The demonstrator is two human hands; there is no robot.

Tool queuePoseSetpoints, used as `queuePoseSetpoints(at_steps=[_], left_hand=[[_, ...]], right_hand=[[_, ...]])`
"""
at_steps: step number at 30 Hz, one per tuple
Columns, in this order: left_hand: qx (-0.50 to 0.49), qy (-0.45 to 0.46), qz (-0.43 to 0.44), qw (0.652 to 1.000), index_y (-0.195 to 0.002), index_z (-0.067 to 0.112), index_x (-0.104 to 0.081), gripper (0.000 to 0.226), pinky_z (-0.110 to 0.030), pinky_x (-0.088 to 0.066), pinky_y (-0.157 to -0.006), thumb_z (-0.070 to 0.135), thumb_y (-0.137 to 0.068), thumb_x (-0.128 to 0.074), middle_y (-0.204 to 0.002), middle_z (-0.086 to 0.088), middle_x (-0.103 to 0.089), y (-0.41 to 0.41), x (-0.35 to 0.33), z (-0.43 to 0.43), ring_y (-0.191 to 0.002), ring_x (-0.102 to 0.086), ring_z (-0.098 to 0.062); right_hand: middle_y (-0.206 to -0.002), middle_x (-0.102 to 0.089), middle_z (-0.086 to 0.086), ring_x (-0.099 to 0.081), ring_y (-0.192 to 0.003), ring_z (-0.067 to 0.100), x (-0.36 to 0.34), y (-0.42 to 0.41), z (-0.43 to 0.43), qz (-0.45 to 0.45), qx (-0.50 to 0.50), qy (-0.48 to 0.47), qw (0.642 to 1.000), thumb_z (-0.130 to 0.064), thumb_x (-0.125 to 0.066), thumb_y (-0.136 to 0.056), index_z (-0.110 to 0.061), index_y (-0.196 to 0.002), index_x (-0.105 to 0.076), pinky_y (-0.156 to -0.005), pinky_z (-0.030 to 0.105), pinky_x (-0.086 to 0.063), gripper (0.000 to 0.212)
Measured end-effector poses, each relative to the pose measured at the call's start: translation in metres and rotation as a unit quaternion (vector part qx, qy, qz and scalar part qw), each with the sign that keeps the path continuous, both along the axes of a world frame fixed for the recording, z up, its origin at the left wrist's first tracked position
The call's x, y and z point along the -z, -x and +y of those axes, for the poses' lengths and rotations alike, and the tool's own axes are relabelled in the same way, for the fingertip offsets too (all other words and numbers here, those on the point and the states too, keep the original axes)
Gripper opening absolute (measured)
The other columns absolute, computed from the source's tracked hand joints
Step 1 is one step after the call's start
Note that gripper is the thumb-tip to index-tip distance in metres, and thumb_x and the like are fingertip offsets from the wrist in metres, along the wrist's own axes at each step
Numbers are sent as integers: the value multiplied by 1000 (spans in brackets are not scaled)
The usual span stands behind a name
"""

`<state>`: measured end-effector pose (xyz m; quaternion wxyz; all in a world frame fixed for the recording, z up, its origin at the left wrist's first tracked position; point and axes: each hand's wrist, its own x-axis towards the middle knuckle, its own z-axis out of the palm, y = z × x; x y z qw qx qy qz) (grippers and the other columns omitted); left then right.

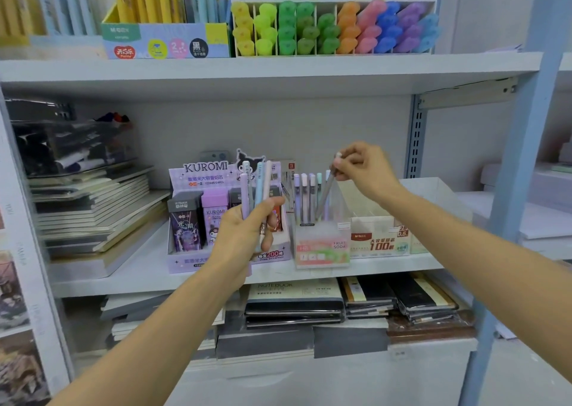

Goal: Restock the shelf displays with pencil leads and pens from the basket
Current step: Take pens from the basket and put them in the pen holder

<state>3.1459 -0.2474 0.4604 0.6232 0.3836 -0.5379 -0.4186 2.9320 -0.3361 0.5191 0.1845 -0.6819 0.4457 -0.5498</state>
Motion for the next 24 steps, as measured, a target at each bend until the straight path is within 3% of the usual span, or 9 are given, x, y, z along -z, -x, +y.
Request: queuePoseSetpoints(at_steps=[3, 7, 10, 15, 18, 20, 24], left_hand=[[21, 9, -15, 1000, -102, 18, -74, 21, -13, -34, -37, 28, -97, -56, -61, 4, -60, -3, 6, -4, -38, -43, -8], [43, 7, -45, 998, -92, 29, -77, 22, -20, -26, -38, 41, -91, -58, -76, 2, -71, -7, 12, -9, -43, -53, -11], [50, 1, -56, 997, -97, 34, -76, 25, -21, -24, -39, 48, -84, -60, -79, 1, -73, -9, 14, -11, -44, -55, -9], [81, 2, -62, 995, -112, 26, -71, 38, -17, -26, -35, 48, -85, -58, -78, -1, -73, -7, 15, -13, -42, -54, -8], [95, -1, -65, 993, -113, 24, -71, 39, -17, -27, -36, 48, -84, -58, -78, -1, -73, -7, 14, -12, -42, -53, -8], [98, -6, -68, 993, -114, 24, -70, 40, -17, -27, -37, 48, -85, -58, -78, -1, -73, -8, 14, -11, -43, -52, -8], [109, -11, -77, 991, -113, 22, -70, 41, -17, -27, -37, 47, -84, -57, -79, -2, -73, -6, 13, -9, -42, -52, -8]], right_hand=[[-90, -72, 19, -71, -80, 23, 12, -6, -11, 25, 3, 14, 1000, -8, -62, -93, -3, -98, -60, -76, 29, -59, 8], [-88, -73, 14, -72, -77, 19, 14, -6, -20, 92, 16, 27, 995, -12, -61, -94, -6, -97, -60, -76, 30, -59, 7], [-86, -74, 13, -71, -73, 13, 11, -3, -23, 134, 9, 31, 991, -11, -60, -94, -5, -94, -60, -70, 20, -58, 6], [-76, -70, 2, -70, -66, 14, 12, -11, -27, 121, 8, 42, 992, -9, -67, -89, -13, -101, -59, -63, 22, -57, 14], [-73, -63, -6, -61, -65, 7, 14, -17, -31, 135, 49, 81, 986, -9, -74, -84, -13, -92, -66, -53, 11, -47, 12], [-73, -62, -6, -55, -65, 2, 16, -18, -34, 161, 82, 87, 980, -11, -76, -81, -10, -91, -71, -60, 12, -43, 11], [-83, -67, 2, -57, -73, 10, 15, -17, -34, 224, 121, 49, 966, -17, -74, -84, -9, -96, -74, -69, 24, -46, 14]])
